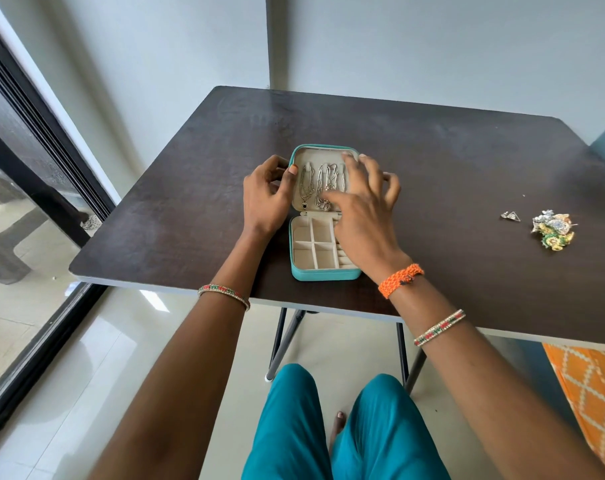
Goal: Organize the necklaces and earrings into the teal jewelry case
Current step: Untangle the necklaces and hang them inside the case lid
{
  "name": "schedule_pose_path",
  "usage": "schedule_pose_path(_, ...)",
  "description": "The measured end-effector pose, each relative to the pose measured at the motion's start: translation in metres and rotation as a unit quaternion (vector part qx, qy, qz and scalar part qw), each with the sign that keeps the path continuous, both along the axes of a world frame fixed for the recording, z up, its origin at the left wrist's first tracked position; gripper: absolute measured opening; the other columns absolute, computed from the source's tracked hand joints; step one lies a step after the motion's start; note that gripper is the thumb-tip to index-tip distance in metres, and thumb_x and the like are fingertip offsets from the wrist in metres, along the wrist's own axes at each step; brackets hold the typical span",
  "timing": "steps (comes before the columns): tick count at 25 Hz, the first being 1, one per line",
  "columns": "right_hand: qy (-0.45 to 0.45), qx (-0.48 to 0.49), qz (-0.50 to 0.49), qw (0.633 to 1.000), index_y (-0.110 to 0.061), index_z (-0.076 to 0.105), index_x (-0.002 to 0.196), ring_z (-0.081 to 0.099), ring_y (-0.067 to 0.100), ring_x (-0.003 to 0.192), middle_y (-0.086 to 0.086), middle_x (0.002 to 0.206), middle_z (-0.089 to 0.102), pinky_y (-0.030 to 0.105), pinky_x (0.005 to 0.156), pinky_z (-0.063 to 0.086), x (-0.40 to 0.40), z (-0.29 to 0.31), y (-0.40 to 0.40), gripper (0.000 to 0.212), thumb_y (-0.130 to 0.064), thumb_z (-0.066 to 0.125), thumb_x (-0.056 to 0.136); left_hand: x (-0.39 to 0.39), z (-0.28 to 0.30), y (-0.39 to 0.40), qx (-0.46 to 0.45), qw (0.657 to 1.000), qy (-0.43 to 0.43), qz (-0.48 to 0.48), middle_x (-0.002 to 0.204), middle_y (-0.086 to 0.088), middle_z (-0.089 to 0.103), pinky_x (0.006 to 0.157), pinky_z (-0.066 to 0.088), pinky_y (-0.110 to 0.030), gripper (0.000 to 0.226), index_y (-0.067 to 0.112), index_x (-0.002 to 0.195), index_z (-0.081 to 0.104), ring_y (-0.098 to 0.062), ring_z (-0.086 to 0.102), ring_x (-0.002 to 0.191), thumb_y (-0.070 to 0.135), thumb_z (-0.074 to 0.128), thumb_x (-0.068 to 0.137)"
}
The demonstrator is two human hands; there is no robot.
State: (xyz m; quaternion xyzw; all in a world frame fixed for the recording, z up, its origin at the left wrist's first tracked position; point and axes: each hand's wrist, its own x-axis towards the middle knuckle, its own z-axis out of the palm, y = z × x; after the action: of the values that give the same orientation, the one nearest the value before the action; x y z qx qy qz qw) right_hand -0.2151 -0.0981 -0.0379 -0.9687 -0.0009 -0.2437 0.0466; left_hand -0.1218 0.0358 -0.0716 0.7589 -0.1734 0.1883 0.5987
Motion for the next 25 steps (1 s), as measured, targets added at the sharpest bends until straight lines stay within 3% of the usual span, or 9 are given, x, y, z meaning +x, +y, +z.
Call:
schedule_pose_path(6, -0.009, 0.053, -0.016, 0.998, -0.026, 0.072, 0.102, 0.029, 0.032, 0.136, 0.010, 0.145, 0.040, 0.047, 0.102, 0.018, -0.003, -0.003, 0.002, 0.043, 0.000, 0.059, 0.070, -0.001, 0.001, 0.000, 0.007, 1.000, 0.000, -0.003, 0.067, 0.011, 0.060, 0.052, 0.045, -0.023, 0.016, 0.014, 0.076, 0.058, -0.001, 0.056, 0.058, 0.023, 0.054, 0.089)
schedule_pose_path(11, -0.018, 0.056, 0.003, 0.998, -0.024, 0.071, 0.103, 0.029, 0.032, 0.136, 0.011, 0.145, 0.040, 0.048, 0.104, 0.019, 0.000, -0.010, 0.000, 0.043, 0.002, 0.059, 0.071, 0.000, 0.001, -0.001, 0.007, 1.000, 0.007, -0.001, 0.069, 0.007, 0.062, 0.052, 0.048, -0.023, 0.016, 0.012, 0.078, 0.060, -0.002, 0.058, 0.060, 0.023, 0.054, 0.089)
schedule_pose_path(13, -0.060, 0.128, -0.003, 0.990, -0.021, 0.066, 0.114, 0.033, 0.030, 0.133, 0.011, 0.141, 0.044, 0.047, 0.104, 0.022, -0.001, -0.011, -0.003, 0.053, 0.007, 0.055, 0.071, -0.001, 0.002, 0.000, 0.011, 1.000, 0.016, 0.004, 0.069, 0.008, 0.061, 0.053, 0.045, -0.017, 0.018, 0.012, 0.078, 0.059, 0.001, 0.058, 0.060, 0.025, 0.054, 0.088)
schedule_pose_path(15, -0.081, 0.213, -0.025, 0.973, -0.018, 0.057, 0.124, 0.036, 0.027, 0.131, 0.011, 0.138, 0.045, 0.046, 0.105, 0.026, -0.003, -0.019, -0.009, 0.057, 0.009, 0.049, 0.074, 0.000, 0.001, -0.001, 0.022, 0.999, 0.031, 0.014, 0.070, 0.006, 0.063, 0.055, 0.048, -0.021, 0.020, 0.012, 0.078, 0.060, -0.001, 0.059, 0.063, 0.027, 0.054, 0.088)
schedule_pose_path(20, -0.058, 0.451, -0.039, 0.890, -0.010, 0.049, 0.125, 0.051, 0.023, 0.113, 0.010, 0.125, 0.051, 0.043, 0.098, 0.044, -0.005, -0.038, -0.025, 0.038, -0.003, 0.046, 0.088, 0.002, -0.001, -0.001, 0.097, 0.990, 0.096, 0.025, 0.074, 0.006, 0.068, 0.067, 0.056, -0.039, 0.028, 0.013, 0.082, 0.062, -0.011, 0.066, 0.070, 0.038, 0.052, 0.086)
schedule_pose_path(23, -0.098, 0.363, 0.014, 0.927, -0.015, 0.061, 0.101, 0.049, 0.023, 0.110, 0.008, 0.118, 0.051, 0.035, 0.094, 0.041, -0.013, -0.032, -0.020, 0.021, -0.008, 0.053, 0.082, -0.007, -0.001, -0.003, 0.179, 0.979, 0.095, 0.014, 0.080, 0.000, 0.071, 0.069, 0.056, -0.042, 0.036, 0.015, 0.089, 0.065, -0.019, 0.068, 0.074, 0.046, 0.048, 0.084)
schedule_pose_path(25, -0.064, 0.281, 0.029, 0.957, -0.019, 0.068, 0.090, 0.042, 0.027, 0.119, 0.011, 0.126, 0.049, 0.034, 0.097, 0.033, -0.015, -0.032, -0.016, 0.018, -0.009, 0.054, 0.083, -0.015, 0.000, -0.004, 0.189, 0.977, 0.094, 0.020, 0.079, -0.003, 0.071, 0.067, 0.055, -0.044, 0.038, 0.013, 0.089, 0.065, -0.022, 0.067, 0.072, 0.045, 0.045, 0.087)
